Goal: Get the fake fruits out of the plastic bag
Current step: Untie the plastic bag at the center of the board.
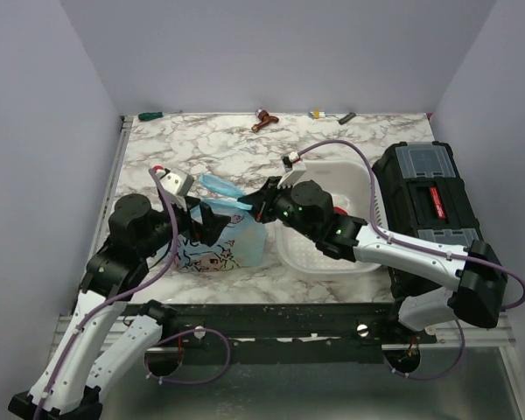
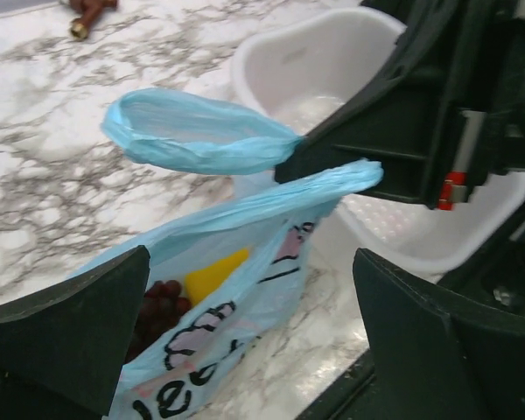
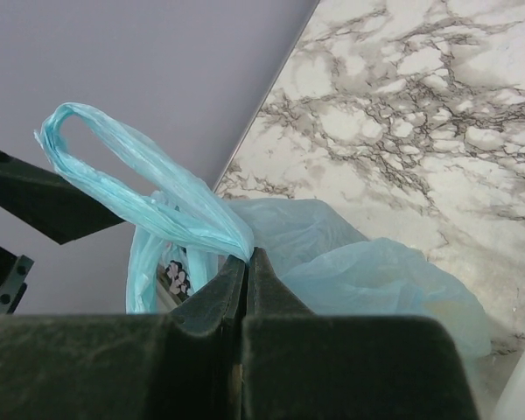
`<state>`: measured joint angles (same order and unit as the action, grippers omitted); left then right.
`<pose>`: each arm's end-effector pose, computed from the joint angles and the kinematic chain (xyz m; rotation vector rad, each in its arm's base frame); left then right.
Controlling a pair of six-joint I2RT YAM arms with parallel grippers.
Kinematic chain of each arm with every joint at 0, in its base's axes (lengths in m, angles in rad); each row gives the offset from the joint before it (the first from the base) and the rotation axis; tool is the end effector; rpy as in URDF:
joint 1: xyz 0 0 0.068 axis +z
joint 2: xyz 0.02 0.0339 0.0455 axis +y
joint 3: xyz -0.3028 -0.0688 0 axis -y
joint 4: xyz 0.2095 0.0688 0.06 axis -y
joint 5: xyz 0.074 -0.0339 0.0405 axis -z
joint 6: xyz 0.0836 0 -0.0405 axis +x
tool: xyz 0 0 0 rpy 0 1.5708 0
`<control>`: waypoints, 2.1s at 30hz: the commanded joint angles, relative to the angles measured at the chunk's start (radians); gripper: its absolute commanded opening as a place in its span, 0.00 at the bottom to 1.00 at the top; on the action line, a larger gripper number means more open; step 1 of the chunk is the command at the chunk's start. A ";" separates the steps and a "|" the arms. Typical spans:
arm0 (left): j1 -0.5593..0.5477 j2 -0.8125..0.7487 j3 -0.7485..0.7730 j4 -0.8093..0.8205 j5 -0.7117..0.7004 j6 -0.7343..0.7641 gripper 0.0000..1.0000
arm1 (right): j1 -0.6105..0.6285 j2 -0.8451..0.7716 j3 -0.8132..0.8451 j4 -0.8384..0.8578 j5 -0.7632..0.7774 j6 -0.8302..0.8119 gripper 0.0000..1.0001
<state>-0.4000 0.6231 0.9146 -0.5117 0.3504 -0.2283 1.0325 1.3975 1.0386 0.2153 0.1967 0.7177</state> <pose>0.0868 -0.0679 0.3746 0.4141 1.7954 -0.7586 0.1880 0.2830 0.3720 -0.1332 1.8419 1.1065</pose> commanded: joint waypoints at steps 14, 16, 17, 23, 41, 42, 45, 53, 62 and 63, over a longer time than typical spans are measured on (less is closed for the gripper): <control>-0.081 0.194 -0.040 0.199 -0.529 0.288 0.99 | -0.001 -0.034 -0.008 -0.001 0.009 0.001 0.01; -0.082 0.206 -0.014 0.195 -0.561 0.267 0.99 | -0.001 -0.031 -0.010 -0.001 0.006 0.005 0.01; -0.081 0.210 -0.002 0.190 -0.560 0.254 0.99 | -0.001 -0.031 -0.012 0.001 0.003 0.010 0.01; -0.082 0.225 0.049 0.197 -0.496 0.183 0.98 | -0.002 -0.033 -0.005 -0.009 -0.002 0.013 0.01; -0.069 0.339 0.053 0.173 -0.404 0.224 0.99 | 0.000 -0.042 0.019 -0.045 0.013 0.008 0.01; -0.068 0.356 0.072 0.146 -0.413 0.223 0.99 | 0.000 -0.043 0.012 -0.033 0.009 0.007 0.01; -0.063 0.359 0.071 0.137 -0.361 0.213 0.99 | -0.001 -0.037 0.023 -0.035 0.016 0.001 0.01; -0.056 0.177 -0.022 0.264 -0.279 0.211 0.99 | 0.000 -0.048 0.003 -0.031 0.011 0.006 0.01; -0.056 0.170 -0.069 0.300 -0.364 0.222 0.99 | -0.001 -0.051 0.002 -0.029 -0.004 0.014 0.01; -0.056 0.174 -0.073 0.308 -0.399 0.224 0.99 | -0.001 -0.054 -0.005 -0.020 -0.010 0.016 0.01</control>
<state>-0.4583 0.7498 0.8532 -0.2218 0.0570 -0.0223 1.0325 1.3655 1.0309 0.1806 0.1963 0.7284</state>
